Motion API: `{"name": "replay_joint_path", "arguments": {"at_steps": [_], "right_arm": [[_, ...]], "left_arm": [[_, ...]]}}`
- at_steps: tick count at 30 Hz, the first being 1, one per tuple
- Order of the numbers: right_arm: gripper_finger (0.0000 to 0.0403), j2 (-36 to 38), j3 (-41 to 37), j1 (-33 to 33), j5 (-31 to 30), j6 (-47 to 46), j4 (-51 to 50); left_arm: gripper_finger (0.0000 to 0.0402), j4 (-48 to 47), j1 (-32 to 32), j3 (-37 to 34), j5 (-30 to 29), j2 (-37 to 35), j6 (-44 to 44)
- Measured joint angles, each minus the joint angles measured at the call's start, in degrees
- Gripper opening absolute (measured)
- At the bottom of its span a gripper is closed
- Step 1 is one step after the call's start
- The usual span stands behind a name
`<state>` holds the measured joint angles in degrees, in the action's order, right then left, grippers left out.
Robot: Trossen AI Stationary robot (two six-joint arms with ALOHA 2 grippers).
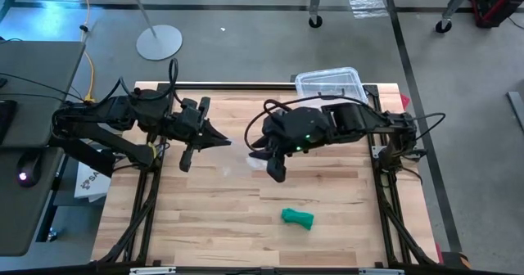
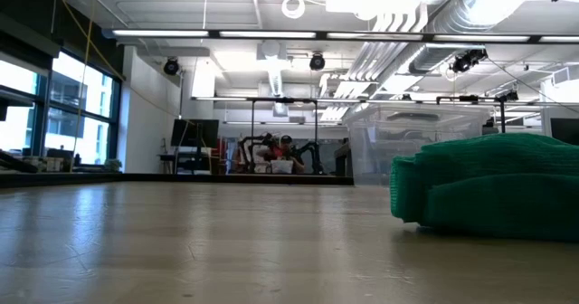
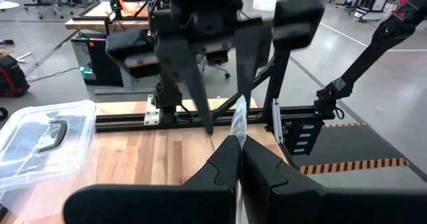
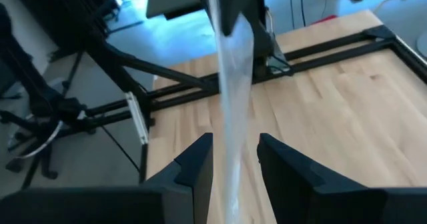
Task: Roll bandage
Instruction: Open the transparent zip bag
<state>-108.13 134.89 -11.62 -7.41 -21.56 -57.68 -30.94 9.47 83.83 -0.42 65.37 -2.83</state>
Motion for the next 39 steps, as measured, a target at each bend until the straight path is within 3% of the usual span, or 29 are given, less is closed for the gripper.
{"name": "replay_joint_path", "arguments": {"at_steps": [18,24,29,34,39], "right_arm": [[0.0111,-0.3,-0.1,0.8,-1.2,1.1,0.1],[0.0072,0.0,0.0,0.8,1.6,2.7,-0.3],[0.0011,-0.7,-3.3,0.8,7.3,2.6,0.4],[0.0002,-0.8,-10.4,0.3,7.5,0.3,2.2],[0.0002,-0.9,-18.4,0.3,8.0,-3.8,2.8]], "left_arm": [[0.0000,-0.1,0.0,0.0,1.6,0.0,0.0],[0.0000,-0.1,0.0,0.0,1.6,0.0,0.0],[0.0000,0.9,-0.2,-0.3,1.2,0.4,0.0],[0.0008,0.8,-1.3,-2.7,-1.2,2.5,-1.5],[0.0058,-1.3,-3.6,-5.5,1.4,3.9,-3.0]]}}
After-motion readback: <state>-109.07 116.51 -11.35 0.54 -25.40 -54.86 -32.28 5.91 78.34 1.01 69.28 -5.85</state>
